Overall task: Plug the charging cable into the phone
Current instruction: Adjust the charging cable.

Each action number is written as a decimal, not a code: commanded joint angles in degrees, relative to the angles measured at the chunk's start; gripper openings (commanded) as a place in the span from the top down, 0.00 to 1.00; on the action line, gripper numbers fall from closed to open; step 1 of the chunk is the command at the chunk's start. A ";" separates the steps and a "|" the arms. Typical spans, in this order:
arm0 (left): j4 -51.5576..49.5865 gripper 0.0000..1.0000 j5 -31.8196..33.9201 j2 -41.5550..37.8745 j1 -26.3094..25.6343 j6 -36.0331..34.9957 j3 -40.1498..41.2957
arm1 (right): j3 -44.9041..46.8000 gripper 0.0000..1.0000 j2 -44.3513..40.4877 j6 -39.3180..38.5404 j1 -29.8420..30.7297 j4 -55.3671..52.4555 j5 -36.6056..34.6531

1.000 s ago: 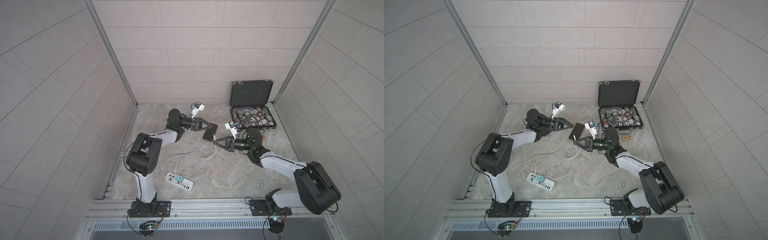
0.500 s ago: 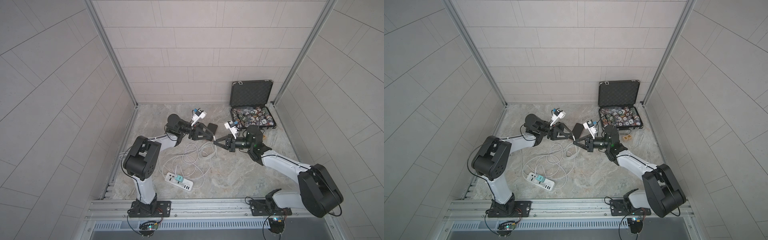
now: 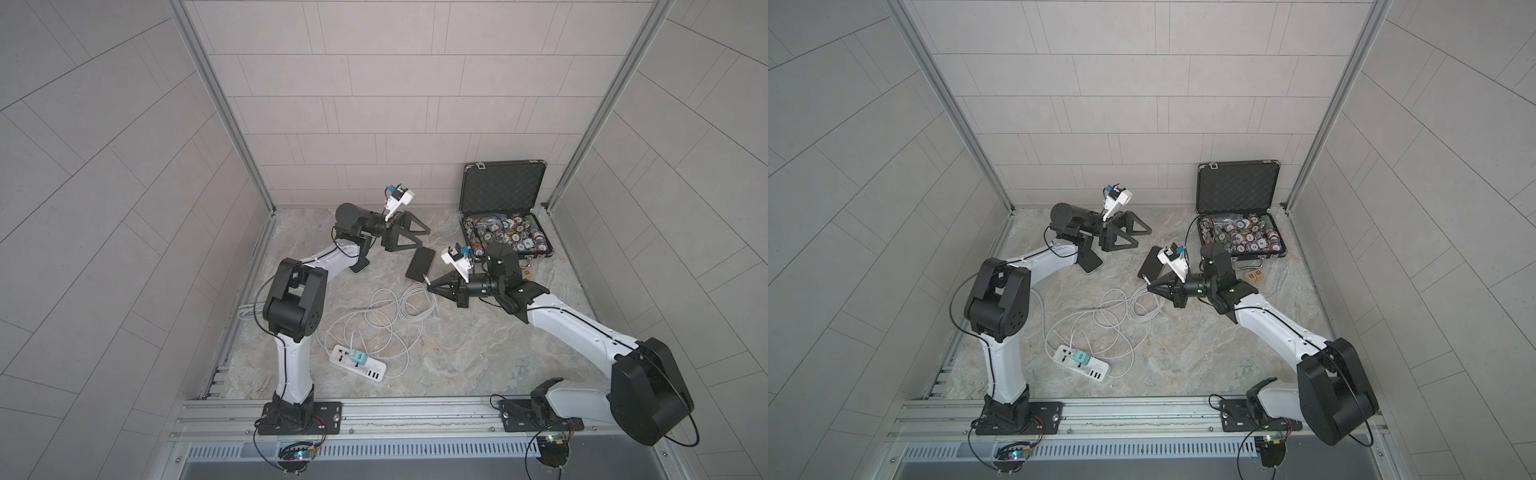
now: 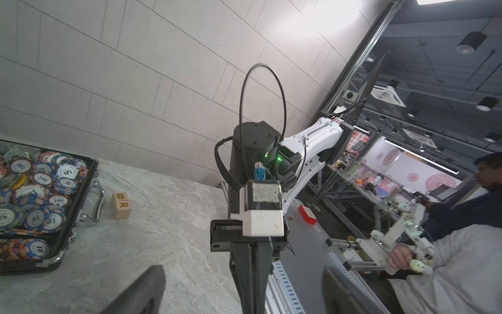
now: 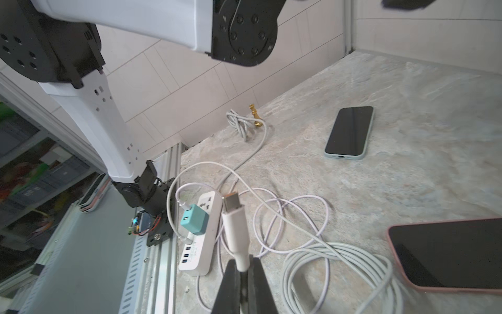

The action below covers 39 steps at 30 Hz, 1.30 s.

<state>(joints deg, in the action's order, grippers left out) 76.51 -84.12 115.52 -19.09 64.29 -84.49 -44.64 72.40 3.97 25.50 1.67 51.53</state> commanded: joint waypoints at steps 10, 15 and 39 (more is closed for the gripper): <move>1.40 0.00 2.96 4.51 2.58 33.76 -4.92 | 5.83 0.94 -8.29 -4.01 -0.08 6.45 -12.00; -19.13 0.00 16.82 -2.73 3.53 17.54 10.51 | 6.30 0.94 -9.10 -4.77 -0.05 5.90 -13.35; -119.56 0.12 46.82 -30.91 -8.26 -138.76 10.76 | 1.15 0.94 -0.06 -12.68 3.46 -0.17 -8.11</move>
<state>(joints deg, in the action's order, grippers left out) -28.73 -44.29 86.35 -22.87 -51.55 -70.94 -40.66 71.40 -4.27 27.00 4.05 43.86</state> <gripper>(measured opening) 0.881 0.067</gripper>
